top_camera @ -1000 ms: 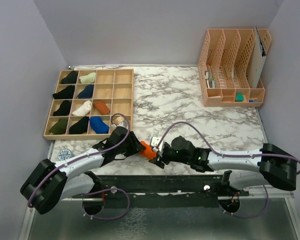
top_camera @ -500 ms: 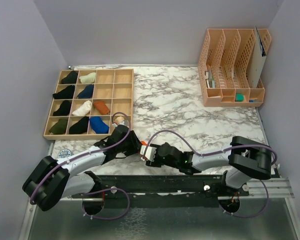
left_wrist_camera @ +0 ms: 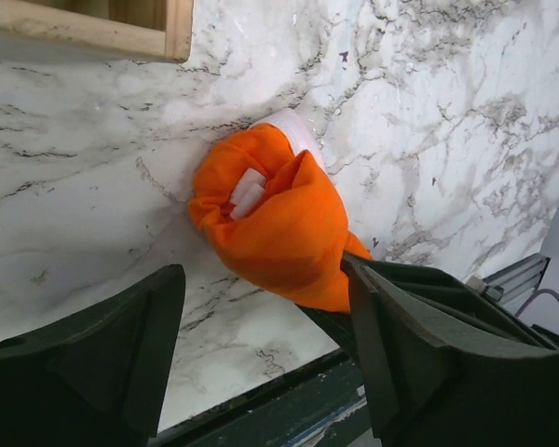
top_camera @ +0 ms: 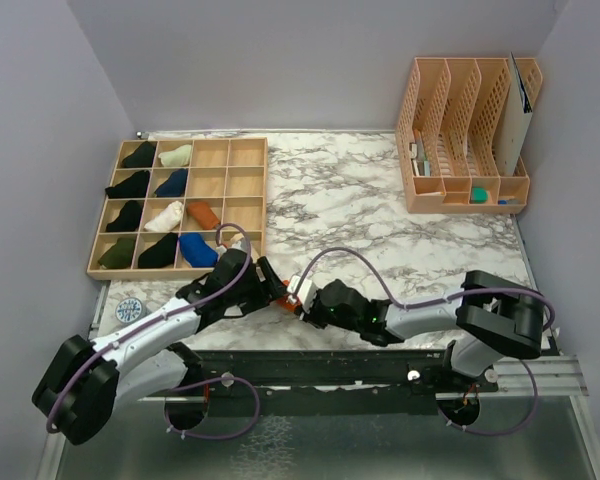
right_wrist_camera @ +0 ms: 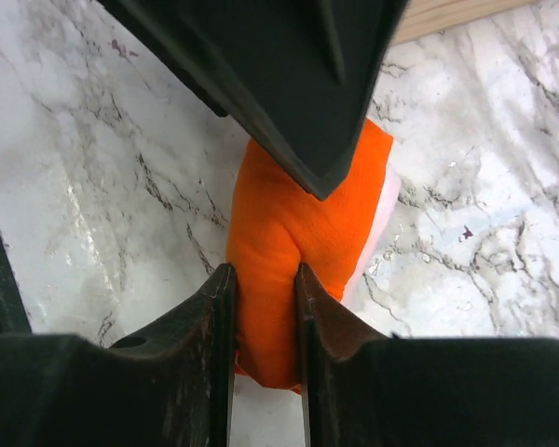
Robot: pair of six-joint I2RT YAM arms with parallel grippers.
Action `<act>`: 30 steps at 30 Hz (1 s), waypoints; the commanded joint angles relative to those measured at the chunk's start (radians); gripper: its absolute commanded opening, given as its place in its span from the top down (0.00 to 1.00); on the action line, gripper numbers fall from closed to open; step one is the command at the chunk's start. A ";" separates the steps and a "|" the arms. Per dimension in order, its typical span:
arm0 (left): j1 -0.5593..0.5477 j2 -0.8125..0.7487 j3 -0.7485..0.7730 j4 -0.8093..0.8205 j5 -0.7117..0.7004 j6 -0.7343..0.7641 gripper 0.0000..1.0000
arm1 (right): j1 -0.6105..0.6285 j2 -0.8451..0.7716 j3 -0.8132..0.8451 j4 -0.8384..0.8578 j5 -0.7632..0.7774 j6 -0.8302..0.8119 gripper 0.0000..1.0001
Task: Roll the underwear
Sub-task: Roll the underwear to the center of the board, then pick up the underwear from the center of the board.
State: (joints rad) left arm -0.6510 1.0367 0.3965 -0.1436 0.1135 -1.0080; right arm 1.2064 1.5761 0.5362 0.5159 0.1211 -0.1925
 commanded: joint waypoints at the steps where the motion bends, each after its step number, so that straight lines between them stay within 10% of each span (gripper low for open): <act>1: 0.013 -0.085 0.014 -0.064 0.010 0.010 0.20 | -0.040 0.043 -0.061 -0.052 -0.226 0.181 0.73; 10: 0.010 -0.173 -0.168 0.215 0.079 -0.134 0.21 | -0.207 0.070 -0.132 0.137 -0.516 0.385 0.72; 30: -0.092 0.170 -0.118 0.442 -0.028 -0.140 0.25 | -0.416 0.296 -0.236 0.643 -0.771 0.754 0.72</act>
State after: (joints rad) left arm -0.7208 1.1442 0.2649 0.2470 0.1467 -1.1389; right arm 0.8146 1.7870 0.3607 1.1469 -0.5735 0.4610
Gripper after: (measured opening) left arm 0.753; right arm 0.296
